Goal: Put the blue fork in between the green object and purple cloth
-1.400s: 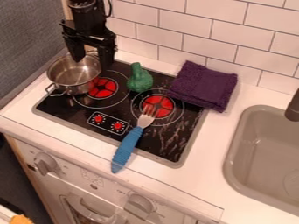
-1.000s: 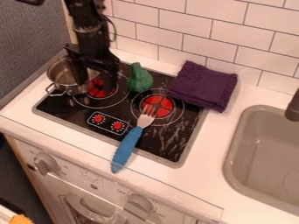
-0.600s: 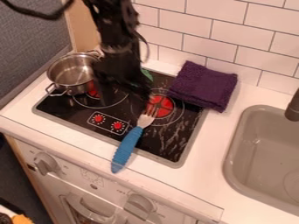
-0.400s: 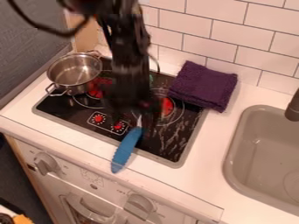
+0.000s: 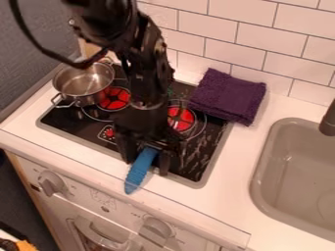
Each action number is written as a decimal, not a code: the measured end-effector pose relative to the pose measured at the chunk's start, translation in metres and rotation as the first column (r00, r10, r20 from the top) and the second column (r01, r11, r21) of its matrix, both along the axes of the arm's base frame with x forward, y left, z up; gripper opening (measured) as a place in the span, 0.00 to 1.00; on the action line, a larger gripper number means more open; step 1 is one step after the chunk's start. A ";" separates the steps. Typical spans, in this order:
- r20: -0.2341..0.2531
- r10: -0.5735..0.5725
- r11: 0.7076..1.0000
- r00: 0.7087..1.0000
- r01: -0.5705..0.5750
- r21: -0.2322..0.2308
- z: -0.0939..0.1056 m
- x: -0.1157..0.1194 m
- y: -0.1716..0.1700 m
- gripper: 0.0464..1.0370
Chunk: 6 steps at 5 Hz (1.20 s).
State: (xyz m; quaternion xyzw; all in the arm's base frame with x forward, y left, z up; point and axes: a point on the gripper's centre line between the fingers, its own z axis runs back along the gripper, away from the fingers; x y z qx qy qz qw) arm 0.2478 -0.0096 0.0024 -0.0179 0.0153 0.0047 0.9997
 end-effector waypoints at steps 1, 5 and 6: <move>0.023 -0.054 0.998 0.998 0.053 0.033 -0.001 0.000 -0.006 0.66; 0.111 0.073 0.996 0.991 -0.067 -0.050 0.090 0.104 0.000 0.35; 0.063 0.078 0.994 0.995 -0.073 -0.079 0.086 0.122 0.002 0.34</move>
